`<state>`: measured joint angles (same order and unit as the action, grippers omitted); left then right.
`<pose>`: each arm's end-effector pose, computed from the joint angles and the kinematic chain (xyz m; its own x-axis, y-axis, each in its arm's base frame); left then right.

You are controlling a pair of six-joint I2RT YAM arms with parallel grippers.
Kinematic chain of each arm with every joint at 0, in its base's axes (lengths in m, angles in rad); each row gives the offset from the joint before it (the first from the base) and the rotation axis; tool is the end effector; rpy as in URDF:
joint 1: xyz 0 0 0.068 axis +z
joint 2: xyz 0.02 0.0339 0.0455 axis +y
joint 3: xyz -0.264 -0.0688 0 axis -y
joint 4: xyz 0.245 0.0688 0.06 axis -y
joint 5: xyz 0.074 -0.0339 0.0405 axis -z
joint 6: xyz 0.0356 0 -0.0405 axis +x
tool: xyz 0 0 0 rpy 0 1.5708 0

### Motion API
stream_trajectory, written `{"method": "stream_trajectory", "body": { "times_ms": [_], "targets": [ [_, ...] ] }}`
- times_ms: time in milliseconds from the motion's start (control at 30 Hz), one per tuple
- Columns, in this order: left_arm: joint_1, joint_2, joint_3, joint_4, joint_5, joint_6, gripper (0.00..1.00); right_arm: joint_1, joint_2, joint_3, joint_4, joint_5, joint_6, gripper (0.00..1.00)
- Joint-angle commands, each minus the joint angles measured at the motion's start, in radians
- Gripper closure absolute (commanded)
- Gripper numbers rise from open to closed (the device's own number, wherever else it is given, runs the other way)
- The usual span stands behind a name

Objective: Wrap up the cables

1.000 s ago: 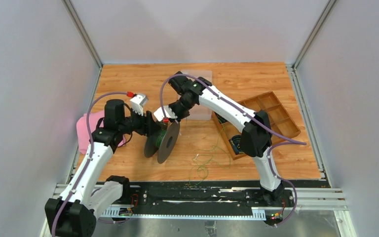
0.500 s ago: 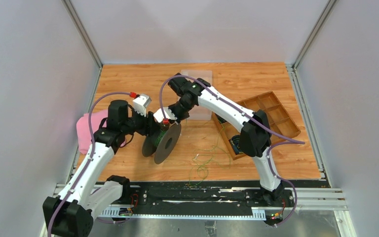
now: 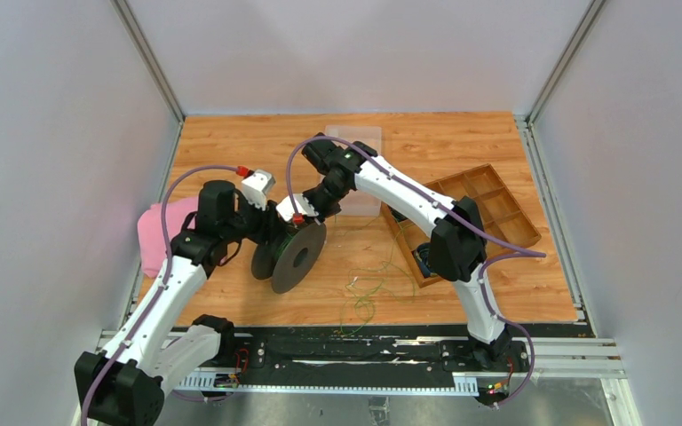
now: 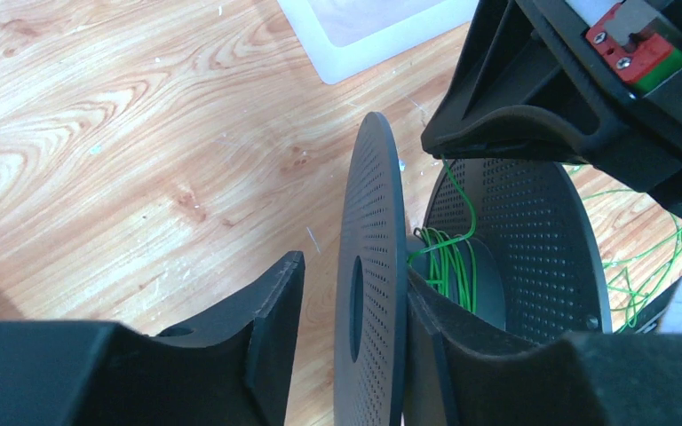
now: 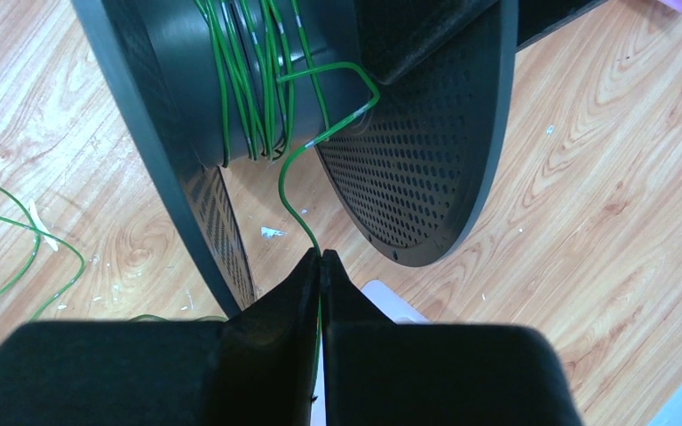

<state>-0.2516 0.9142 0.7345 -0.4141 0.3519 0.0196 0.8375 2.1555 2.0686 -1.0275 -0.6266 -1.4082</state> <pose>0.1903 -0.0616 0.2777 -0.5318 0.1557 -0.8324 0.5209 0.8352 -0.1766 0.2926 0.3560 0.2798 0.6673 -0.4535 -0.5908 -0.7183 -0.6014 -0.3497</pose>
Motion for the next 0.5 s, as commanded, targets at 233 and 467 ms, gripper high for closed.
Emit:
{"method": "stream_trajectory", "body": {
  "times_ms": [233, 467],
  "targets": [
    [-0.026, -0.011, 0.028, -0.002, 0.047, 0.03, 0.81, 0.014, 0.028, 0.011, 0.015, 0.001, 0.058, 0.99],
    [-0.026, -0.017, 0.037, -0.006, 0.059, 0.029, 1.0, 0.013, 0.018, 0.019, 0.02, 0.019, 0.108, 0.99]
  ]
}}
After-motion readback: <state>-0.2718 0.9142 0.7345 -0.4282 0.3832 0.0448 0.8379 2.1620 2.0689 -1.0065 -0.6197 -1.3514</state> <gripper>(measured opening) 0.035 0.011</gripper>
